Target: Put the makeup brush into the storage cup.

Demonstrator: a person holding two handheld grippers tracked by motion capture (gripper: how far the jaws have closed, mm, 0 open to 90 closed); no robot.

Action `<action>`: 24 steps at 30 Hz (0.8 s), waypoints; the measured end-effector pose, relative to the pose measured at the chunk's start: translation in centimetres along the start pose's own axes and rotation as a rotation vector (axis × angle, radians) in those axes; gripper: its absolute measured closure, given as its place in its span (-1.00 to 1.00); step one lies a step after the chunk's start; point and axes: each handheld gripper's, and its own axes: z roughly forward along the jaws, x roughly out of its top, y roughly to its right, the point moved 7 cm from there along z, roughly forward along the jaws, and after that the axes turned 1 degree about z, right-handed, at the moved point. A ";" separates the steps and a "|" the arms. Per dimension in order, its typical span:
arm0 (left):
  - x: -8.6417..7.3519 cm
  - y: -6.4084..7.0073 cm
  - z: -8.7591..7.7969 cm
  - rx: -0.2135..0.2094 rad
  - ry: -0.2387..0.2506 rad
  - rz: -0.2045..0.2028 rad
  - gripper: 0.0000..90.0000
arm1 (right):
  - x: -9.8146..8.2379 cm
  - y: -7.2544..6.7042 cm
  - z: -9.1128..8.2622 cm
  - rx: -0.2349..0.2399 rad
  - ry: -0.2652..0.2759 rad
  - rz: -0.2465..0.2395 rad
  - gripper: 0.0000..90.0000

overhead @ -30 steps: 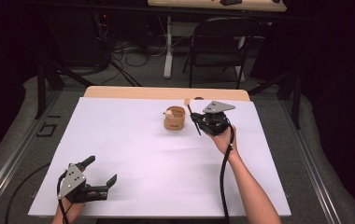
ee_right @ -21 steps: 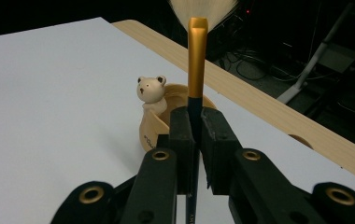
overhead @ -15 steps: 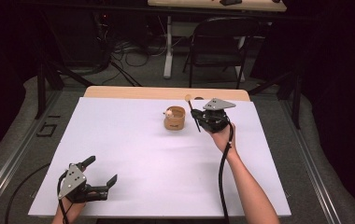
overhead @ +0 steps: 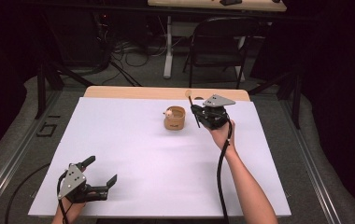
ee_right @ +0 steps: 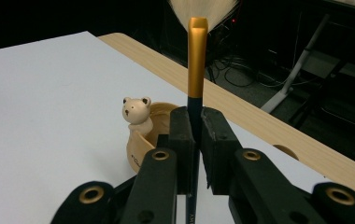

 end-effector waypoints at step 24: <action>0.0 0.0 0.0 -0.001 -0.001 0.002 -1.00 | 2.6 0.4 0.9 -0.029 0.039 -0.008 0.86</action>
